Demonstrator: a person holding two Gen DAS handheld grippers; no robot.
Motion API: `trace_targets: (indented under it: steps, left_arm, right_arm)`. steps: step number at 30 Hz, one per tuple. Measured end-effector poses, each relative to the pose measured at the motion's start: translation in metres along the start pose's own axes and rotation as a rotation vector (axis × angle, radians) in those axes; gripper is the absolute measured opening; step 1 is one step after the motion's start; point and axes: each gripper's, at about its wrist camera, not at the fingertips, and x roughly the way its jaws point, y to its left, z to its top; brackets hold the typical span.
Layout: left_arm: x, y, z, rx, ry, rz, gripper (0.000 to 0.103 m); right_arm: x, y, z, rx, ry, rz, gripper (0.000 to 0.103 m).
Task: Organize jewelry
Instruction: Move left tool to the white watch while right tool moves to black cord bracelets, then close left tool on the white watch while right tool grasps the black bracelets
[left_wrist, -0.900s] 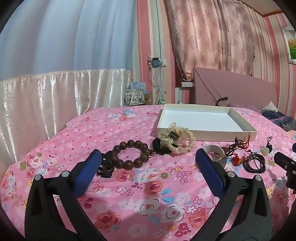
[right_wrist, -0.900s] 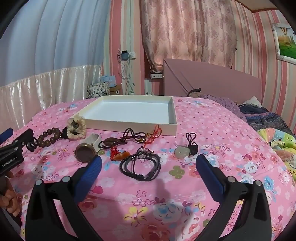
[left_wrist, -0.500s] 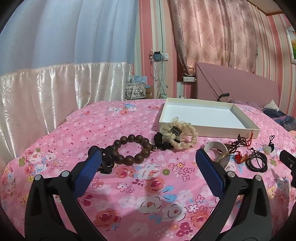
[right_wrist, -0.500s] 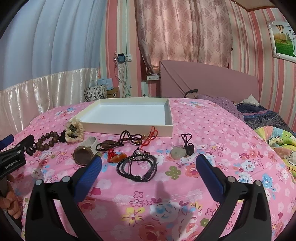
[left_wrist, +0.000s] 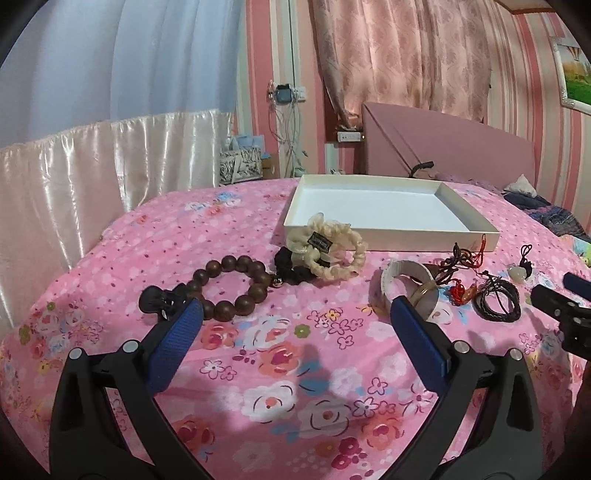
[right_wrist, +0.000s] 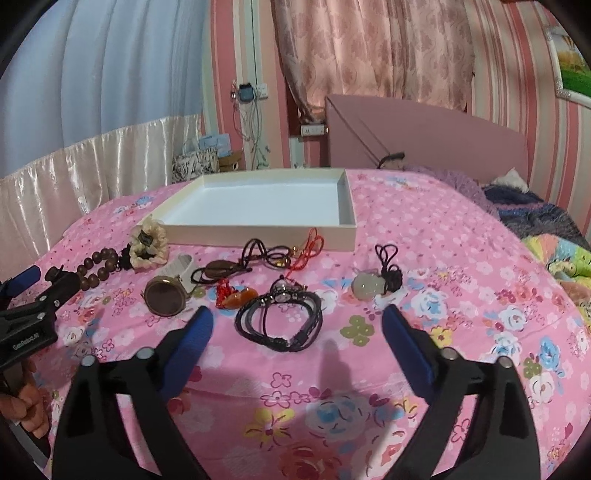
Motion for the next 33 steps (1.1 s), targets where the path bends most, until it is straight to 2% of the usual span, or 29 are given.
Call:
trace_targets:
  steps: [3, 7, 9, 13, 17, 22, 27, 29, 33]
  left_arm:
    - [0.005, 0.003, 0.0, -0.005, 0.032, -0.009, 0.1]
    - [0.023, 0.002, 0.002, -0.016, 0.115, -0.001, 0.1]
    - [0.029, -0.002, 0.004, -0.01, 0.138, -0.027, 0.1]
    - [0.036, -0.009, 0.01, 0.001, 0.143, -0.062, 0.1]
    - [0.044, -0.01, 0.022, -0.036, 0.147, -0.101, 0.1]
    - [0.062, -0.02, 0.032, -0.029, 0.163, -0.114, 0.099]
    - [0.091, -0.038, 0.026, 0.011, 0.255, -0.169, 0.075]
    - [0.099, -0.041, 0.024, 0.005, 0.278, -0.183, 0.071]
    - [0.116, -0.045, 0.017, 0.01, 0.355, -0.216, 0.052]
  right_arm:
    - [0.007, -0.006, 0.002, 0.015, 0.03, -0.002, 0.086]
    - [0.018, -0.013, 0.009, -0.011, 0.053, -0.02, 0.083]
    - [0.025, -0.017, 0.012, -0.019, 0.07, -0.02, 0.076]
    - [0.042, -0.024, 0.016, -0.032, 0.125, 0.003, 0.067]
    - [0.054, -0.021, 0.02, -0.07, 0.156, -0.022, 0.061]
    - [0.065, -0.025, 0.022, -0.062, 0.181, -0.006, 0.058]
    - [0.068, -0.022, 0.022, -0.067, 0.191, -0.004, 0.058]
    - [0.069, -0.022, 0.022, -0.069, 0.195, -0.001, 0.058]
    - [0.071, -0.023, 0.021, -0.064, 0.21, 0.005, 0.058]
